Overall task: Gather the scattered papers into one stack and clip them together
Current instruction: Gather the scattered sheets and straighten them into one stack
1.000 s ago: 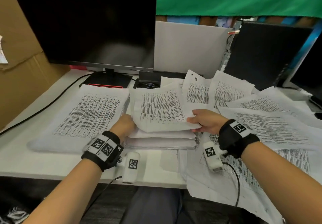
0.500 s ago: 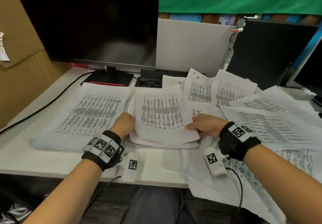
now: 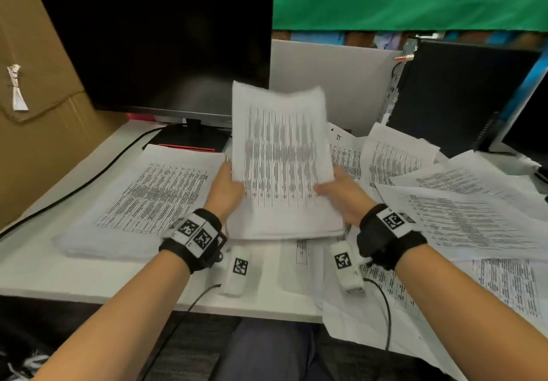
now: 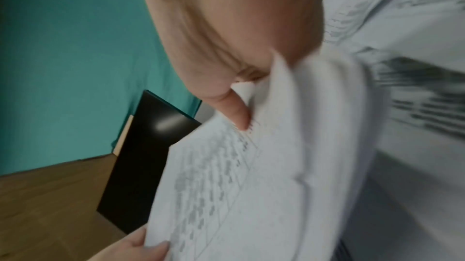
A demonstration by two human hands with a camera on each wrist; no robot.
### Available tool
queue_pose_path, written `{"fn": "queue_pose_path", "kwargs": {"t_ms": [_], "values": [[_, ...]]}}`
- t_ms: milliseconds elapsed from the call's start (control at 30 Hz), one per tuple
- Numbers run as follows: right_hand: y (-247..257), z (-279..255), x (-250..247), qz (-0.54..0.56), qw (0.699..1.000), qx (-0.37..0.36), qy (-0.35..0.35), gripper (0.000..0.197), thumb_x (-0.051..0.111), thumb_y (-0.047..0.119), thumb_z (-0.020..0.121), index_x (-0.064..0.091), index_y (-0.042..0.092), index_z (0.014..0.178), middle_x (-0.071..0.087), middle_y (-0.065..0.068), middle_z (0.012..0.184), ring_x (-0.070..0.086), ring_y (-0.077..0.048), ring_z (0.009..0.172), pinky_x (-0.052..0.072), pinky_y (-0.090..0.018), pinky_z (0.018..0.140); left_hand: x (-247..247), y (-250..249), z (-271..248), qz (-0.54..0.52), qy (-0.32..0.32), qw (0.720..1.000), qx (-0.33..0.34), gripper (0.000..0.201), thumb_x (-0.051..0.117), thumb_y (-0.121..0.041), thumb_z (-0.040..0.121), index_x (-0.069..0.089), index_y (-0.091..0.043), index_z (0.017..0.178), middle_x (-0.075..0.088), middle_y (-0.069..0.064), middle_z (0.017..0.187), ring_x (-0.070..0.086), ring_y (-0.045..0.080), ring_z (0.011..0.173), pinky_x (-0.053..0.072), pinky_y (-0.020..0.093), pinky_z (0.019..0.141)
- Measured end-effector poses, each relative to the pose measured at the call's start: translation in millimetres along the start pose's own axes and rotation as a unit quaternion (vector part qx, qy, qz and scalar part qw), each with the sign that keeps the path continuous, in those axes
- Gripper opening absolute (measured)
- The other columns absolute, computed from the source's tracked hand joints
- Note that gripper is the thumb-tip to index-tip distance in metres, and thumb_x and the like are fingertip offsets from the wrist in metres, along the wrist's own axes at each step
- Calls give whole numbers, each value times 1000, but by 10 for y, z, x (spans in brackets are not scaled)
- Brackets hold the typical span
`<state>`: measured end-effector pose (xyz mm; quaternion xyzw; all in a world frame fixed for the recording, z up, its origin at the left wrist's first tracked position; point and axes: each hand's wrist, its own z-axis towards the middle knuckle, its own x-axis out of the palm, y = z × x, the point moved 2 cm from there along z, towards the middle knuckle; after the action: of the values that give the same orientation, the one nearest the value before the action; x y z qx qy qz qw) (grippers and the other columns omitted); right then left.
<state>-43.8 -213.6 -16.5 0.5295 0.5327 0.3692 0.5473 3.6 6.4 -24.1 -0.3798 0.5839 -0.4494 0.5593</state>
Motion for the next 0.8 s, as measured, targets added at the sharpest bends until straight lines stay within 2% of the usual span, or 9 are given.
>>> {"fn": "queue_pose_path", "kwargs": {"t_ms": [67,133,267,333,433,500,633,733,800], "values": [[251,-75,-37,43,996,-83,-14,44,57,-1,92,46,21,129,63,-5,128,64,-21,113,52,-41,97,-72,-261,-17,-76,-14,995,62,41,41,3,92,42,-14,130,55,-3,118,56,8,98,47,20,79],[497,-124,-22,56,988,-144,-26,41,59,11,95,46,26,132,62,0,130,63,-18,116,51,-40,99,-113,-535,-24,-128,-20,984,126,38,40,-1,93,41,-18,128,57,-3,119,59,7,101,51,24,82],[698,-182,20,40,980,-181,-75,50,62,31,93,48,17,139,60,0,135,58,-18,123,44,-45,108,-161,-871,-65,-148,-28,957,249,26,48,-18,98,43,-33,119,56,-20,111,56,-12,102,46,11,86],[652,-246,60,21,984,-173,-38,55,67,38,89,49,20,138,61,4,134,58,-15,123,42,-46,109,-159,-796,-51,-132,6,967,219,30,55,-25,95,44,-34,121,55,-24,112,55,-18,99,44,6,85],[389,-283,117,-15,996,-83,6,49,72,32,86,48,17,126,59,12,126,56,-10,118,32,-29,105,-119,-356,57,-92,98,989,63,56,67,-33,85,45,-22,135,56,-12,126,54,4,115,39,35,106],[260,-258,163,-20,998,-57,9,67,72,28,86,38,14,143,52,1,141,49,-20,131,34,-30,102,-86,-169,61,-36,137,990,-4,77,75,-38,74,40,-20,140,54,-7,133,50,15,122,34,43,110],[278,-138,189,44,997,-64,-27,71,78,37,79,42,14,136,54,0,138,53,-17,122,40,-36,107,-106,-203,68,-95,88,992,-3,48,69,-18,84,47,-18,128,61,-9,113,56,11,107,41,32,99],[-10,68,190,19,1000,-24,-3,112,84,63,57,36,14,145,52,2,143,51,-20,130,38,-44,112,-91,-190,19,-95,142,985,-30,53,68,-16,85,46,-17,133,58,0,130,55,16,114,37,36,107],[9,50,220,3,1000,-27,-10,97,81,57,68,40,13,144,55,3,139,53,-20,126,40,-41,110,-86,-162,3,-62,152,985,-45,45,67,-21,87,50,-19,128,60,-2,126,55,12,107,39,31,99]]}}
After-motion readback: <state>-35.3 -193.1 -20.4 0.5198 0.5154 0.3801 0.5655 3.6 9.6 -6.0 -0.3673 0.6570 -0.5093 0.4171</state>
